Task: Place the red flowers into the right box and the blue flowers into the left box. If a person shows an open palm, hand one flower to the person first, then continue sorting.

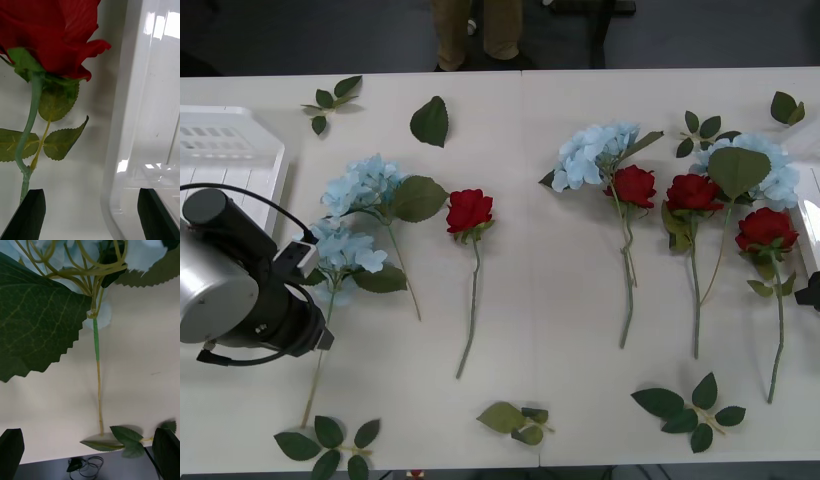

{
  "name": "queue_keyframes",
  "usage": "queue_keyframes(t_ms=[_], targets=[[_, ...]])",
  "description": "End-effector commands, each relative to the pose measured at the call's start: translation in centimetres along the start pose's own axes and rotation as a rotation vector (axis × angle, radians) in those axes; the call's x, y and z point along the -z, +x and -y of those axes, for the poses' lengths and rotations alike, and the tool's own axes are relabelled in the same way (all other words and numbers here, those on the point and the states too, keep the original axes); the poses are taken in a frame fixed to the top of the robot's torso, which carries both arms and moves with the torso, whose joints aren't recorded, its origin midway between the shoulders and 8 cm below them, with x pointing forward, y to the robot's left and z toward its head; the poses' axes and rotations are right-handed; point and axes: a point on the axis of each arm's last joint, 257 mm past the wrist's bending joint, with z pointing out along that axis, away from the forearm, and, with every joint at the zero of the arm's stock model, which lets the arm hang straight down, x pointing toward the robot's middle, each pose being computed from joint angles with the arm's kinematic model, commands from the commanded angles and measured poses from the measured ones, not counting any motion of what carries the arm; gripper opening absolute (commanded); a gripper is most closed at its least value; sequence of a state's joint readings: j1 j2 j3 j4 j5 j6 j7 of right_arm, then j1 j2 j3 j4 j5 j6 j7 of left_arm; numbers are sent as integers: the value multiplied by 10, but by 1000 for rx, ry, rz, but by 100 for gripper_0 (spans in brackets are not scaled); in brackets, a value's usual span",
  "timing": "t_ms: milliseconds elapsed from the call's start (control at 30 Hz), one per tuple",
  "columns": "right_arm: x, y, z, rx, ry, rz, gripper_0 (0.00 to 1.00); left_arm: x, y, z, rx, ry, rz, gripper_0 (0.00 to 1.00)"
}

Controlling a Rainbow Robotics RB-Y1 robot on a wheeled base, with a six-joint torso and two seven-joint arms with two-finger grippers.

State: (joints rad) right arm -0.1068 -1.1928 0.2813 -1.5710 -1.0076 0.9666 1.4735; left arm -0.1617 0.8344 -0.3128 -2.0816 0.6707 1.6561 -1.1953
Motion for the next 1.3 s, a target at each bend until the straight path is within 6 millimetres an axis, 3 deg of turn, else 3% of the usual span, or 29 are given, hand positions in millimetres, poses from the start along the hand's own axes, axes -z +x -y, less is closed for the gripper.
queue_keyframes(t_ms=[33, 300, 533, 700, 767, 833, 867, 933, 1100, 1133, 1167, 1200, 1300], targets=[[-7, -10, -23, -39, -51, 23, 71, -26, -1, 22, -7, -19, 45, 100], [-9, -46, -63, -56, -124, 99, 71, -58, -20, 32, 34, 12, 108, 100], [-18, -64, -69, -69, -124, 131, 71, -63, -22, 14, 31, -45, 116, 100], [-30, -59, -65, -81, -110, 117, 71, -76, -25, 3, 42, -59, 129, 100], [-34, -55, -64, -74, -104, 106, 62, -81, -29, -1, 41, -62, 144, 100], [-37, -53, -64, -64, -97, 103, 38, -84, -31, -2, 39, -62, 149, 100], [-38, -52, -65, -66, -95, 101, 21, -85, -31, -1, 36, -63, 148, 100], [-37, -53, -65, -67, -95, 103, 0, -84, -33, 0, 35, -64, 151, 100], [-31, -65, -73, -59, -111, 113, 0, -84, -35, 1, 36, -63, 155, 99], [-28, -68, -74, -59, -113, 111, 0, -84, -34, 3, 34, -61, 154, 73], [-23, -73, -75, -55, -114, 109, 0, -84, -34, 3, 34, -61, 154, 18], [-17, -79, -77, -53, -117, 105, 0, -84, -34, 3, 32, -60, 155, 0], [4, -94, -77, -51, -120, 93, 0, -84, -35, 3, 34, -60, 155, 0]])
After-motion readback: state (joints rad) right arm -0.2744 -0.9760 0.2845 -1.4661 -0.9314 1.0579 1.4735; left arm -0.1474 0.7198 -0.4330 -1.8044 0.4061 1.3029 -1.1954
